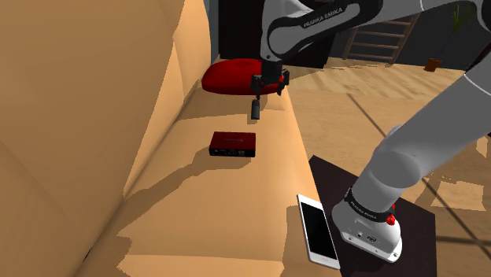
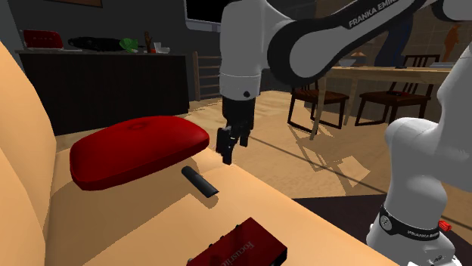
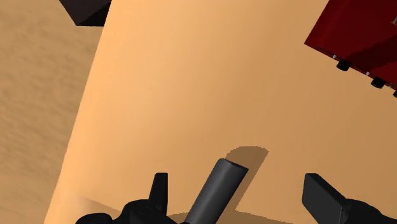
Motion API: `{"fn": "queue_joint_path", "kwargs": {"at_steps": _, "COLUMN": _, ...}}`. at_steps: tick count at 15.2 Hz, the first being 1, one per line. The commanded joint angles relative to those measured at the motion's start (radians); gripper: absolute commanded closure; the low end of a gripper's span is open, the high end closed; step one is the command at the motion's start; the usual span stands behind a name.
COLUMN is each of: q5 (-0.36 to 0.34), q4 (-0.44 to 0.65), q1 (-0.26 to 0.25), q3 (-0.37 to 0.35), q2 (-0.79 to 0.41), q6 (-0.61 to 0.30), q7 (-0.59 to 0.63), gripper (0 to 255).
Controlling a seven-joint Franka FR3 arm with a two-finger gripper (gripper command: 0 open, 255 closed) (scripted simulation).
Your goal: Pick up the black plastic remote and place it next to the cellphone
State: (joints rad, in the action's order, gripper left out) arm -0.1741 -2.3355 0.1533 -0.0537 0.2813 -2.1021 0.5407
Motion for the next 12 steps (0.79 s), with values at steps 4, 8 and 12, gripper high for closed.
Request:
{"fn": "queue_joint_path", "kwargs": {"at_steps": 4, "q5": -0.052, "q4": 0.092, "q1": 0.038, "q3": 0.000, "q2": -0.186, "q6": -0.105, "q7": 0.148, "gripper": 0}}
{"fn": "queue_joint_path", "kwargs": {"at_steps": 8, "q5": -0.095, "q4": 0.178, "q1": 0.060, "q3": 0.016, "q2": -0.327, "q6": -0.168, "q7": 0.257, "gripper": 0}}
{"fn": "queue_joint_path", "kwargs": {"at_steps": 12, "q5": -0.129, "q4": 0.278, "q1": 0.074, "q3": 0.044, "q2": -0.464, "q6": -0.213, "q7": 0.356, "gripper": 0}}
